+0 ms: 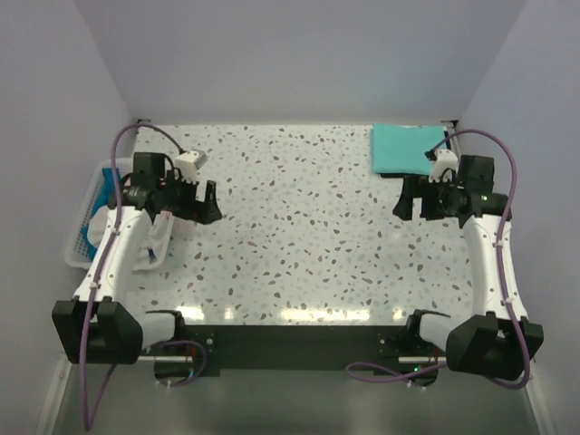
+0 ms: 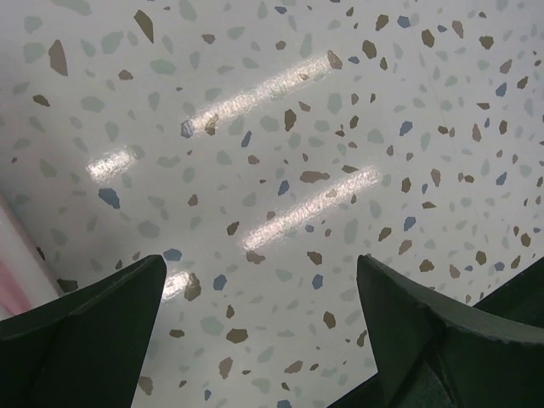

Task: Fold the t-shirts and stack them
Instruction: Grab the tshirt from the pile

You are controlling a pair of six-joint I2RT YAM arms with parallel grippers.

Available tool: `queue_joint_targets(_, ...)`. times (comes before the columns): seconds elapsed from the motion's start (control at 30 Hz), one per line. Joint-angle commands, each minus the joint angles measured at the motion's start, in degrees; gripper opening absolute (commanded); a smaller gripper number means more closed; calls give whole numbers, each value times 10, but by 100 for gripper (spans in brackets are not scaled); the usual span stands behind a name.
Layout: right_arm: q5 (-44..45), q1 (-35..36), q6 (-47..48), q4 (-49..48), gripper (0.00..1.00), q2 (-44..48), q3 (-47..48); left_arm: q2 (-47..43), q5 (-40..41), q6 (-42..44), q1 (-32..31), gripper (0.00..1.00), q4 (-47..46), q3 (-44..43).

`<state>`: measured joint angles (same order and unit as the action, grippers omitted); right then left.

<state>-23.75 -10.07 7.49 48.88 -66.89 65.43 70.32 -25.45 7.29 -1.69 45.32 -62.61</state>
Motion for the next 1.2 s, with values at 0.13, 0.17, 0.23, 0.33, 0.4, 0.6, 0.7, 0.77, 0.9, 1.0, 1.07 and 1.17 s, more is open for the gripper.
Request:
queue_joint_targets(0.13, 6, 0, 66, 39, 99, 26, 1, 20, -162, 87, 241, 100, 96, -110)
queue_joint_targets(0.17, 1, 0, 73, 42, 99, 26, 1, 29, -164, 104, 260, 100, 113, -127)
queue_joint_targets(0.23, 5, 0, 77, 48, 99, 25, 6, 53, -165, 158, 319, 100, 158, -175)
queue_joint_targets(0.33, 1, 0, 84, 54, 99, 16, 21, 103, -160, 245, 385, 100, 236, -252)
queue_joint_targets(0.4, 5, 0, 89, 44, 99, 10, 16, 130, -126, 282, 408, 100, 263, -282)
queue_joint_targets(0.6, 6, 0, 102, 16, 99, -40, 13, 191, -32, 297, 419, 100, 243, -258)
queue_joint_targets(0.7, 4, 0, 97, 4, 98, -65, 17, 213, -3, 287, 411, 100, 221, -235)
queue_joint_targets(0.77, -2, 0, 88, 2, 99, -79, 17, 219, 32, 280, 393, 100, 203, -205)
queue_joint_targets(0.9, -11, 0, 69, -7, 99, -91, 11, 206, 110, 247, 322, 100, 125, -134)
queue_joint_targets(1.0, -7, 0, 63, -14, 99, -90, 3, 219, 173, 205, 294, 100, 65, -98)
queue_joint_targets(1.07, -3, 0, 64, -17, 99, -87, -4, 235, 188, 180, 280, 95, 42, -91)
queue_joint_targets(1.17, 0, 0, 69, -12, 99, -83, -9, 243, 194, 159, 275, 83, 17, -91)
